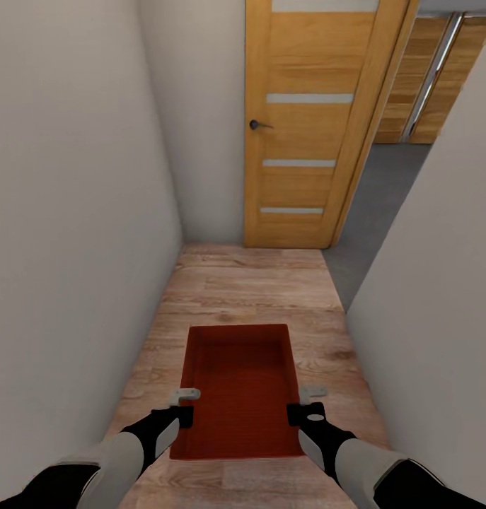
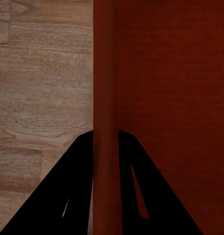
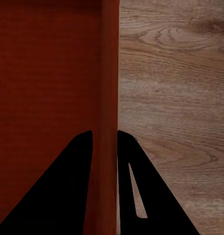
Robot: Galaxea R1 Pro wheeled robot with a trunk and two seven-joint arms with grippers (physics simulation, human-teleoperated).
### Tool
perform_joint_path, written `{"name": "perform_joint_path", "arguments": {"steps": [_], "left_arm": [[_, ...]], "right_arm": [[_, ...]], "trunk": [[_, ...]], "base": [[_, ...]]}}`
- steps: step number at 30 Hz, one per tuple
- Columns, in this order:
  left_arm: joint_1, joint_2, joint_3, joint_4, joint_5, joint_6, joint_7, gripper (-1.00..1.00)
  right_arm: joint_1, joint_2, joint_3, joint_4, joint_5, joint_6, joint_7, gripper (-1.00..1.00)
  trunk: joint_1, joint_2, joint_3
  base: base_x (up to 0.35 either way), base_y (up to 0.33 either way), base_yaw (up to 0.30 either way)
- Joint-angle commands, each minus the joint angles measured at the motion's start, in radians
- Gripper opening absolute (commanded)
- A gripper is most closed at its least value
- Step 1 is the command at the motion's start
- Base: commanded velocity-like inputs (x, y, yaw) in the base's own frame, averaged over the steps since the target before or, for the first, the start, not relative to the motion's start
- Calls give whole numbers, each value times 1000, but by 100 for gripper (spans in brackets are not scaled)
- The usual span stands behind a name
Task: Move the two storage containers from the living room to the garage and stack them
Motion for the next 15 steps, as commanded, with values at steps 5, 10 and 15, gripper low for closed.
{"name": "perform_joint_path", "arguments": {"steps": [5, 10, 15], "left_arm": [[0, 24, -21, -5, -10, -14, 9, -100], [0, 25, -21, -5, -10, -14, 9, -100], [0, 25, -21, -5, -10, -14, 9, -100]], "right_arm": [[0, 0, -4, 19, -22, -4, -2, -100], [0, 0, -4, 19, -22, -4, -2, -100], [0, 0, -4, 19, -22, -4, -2, -100]], "trunk": [[1, 0, -1], [1, 0, -1], [1, 0, -1]], "base": [[322, 0, 0], [323, 0, 0], [322, 0, 0]]}}
